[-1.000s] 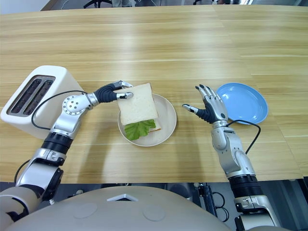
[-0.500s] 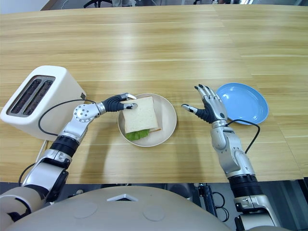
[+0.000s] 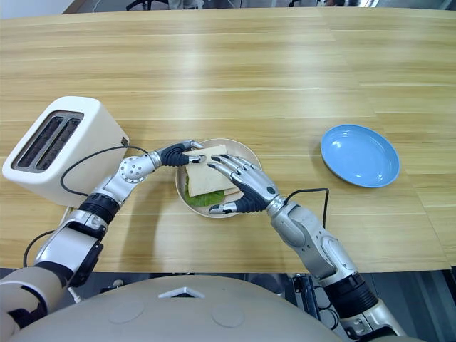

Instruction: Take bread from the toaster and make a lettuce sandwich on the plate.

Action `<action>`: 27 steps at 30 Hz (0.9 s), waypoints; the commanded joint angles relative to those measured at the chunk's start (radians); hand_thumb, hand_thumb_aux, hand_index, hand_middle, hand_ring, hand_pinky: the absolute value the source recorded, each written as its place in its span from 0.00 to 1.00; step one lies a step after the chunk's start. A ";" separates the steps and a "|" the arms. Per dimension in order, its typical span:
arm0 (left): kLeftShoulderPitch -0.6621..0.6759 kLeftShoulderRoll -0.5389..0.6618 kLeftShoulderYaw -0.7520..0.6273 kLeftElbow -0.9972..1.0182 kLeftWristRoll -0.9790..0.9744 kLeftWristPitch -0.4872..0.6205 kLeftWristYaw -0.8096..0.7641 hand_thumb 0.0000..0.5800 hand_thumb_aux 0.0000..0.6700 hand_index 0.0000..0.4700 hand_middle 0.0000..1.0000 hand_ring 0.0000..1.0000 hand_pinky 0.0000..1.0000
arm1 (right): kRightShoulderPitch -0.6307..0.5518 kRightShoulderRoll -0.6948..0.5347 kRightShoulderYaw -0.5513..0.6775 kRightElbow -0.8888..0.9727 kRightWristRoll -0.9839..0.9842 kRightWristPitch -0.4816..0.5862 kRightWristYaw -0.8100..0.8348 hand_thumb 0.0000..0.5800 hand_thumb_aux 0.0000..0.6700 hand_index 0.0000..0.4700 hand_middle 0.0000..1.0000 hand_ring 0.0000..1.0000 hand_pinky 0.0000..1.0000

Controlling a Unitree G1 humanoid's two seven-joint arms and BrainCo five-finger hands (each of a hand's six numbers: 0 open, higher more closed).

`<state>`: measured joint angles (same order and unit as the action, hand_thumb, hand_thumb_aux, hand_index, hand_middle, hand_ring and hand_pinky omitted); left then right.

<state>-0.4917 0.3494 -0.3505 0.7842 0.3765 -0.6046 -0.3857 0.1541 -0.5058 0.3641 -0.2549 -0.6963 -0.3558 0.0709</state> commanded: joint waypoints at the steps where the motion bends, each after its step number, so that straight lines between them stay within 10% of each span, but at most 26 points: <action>1: -0.001 0.015 -0.050 0.073 0.079 -0.001 0.038 1.00 1.00 0.98 1.00 1.00 1.00 | -0.002 -0.003 0.020 -0.010 -0.019 -0.006 0.042 0.00 0.00 0.00 0.00 0.00 0.00; 25: -0.022 0.061 -0.130 0.000 0.280 -0.006 0.246 1.00 1.00 0.98 1.00 1.00 1.00 | -0.158 0.025 0.244 0.455 -0.259 -0.037 0.017 0.00 0.00 0.00 0.00 0.00 0.00; 26: -0.023 0.079 -0.158 -0.045 0.360 0.011 0.306 0.00 0.00 0.00 0.00 0.00 0.00 | -0.164 0.017 0.243 0.467 -0.280 -0.026 0.006 0.00 0.00 0.00 0.00 0.00 0.00; 27: -0.023 0.091 -0.179 -0.076 0.414 0.025 0.349 0.00 0.00 0.00 0.00 0.00 0.00 | -0.169 0.011 0.243 0.476 -0.294 -0.017 -0.003 0.00 0.00 0.00 0.00 0.00 0.00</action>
<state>-0.5186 0.4310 -0.4732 0.7685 0.6752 -0.5948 -0.1030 -0.0492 -0.4728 0.5432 0.0903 -0.9168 -0.4159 0.0215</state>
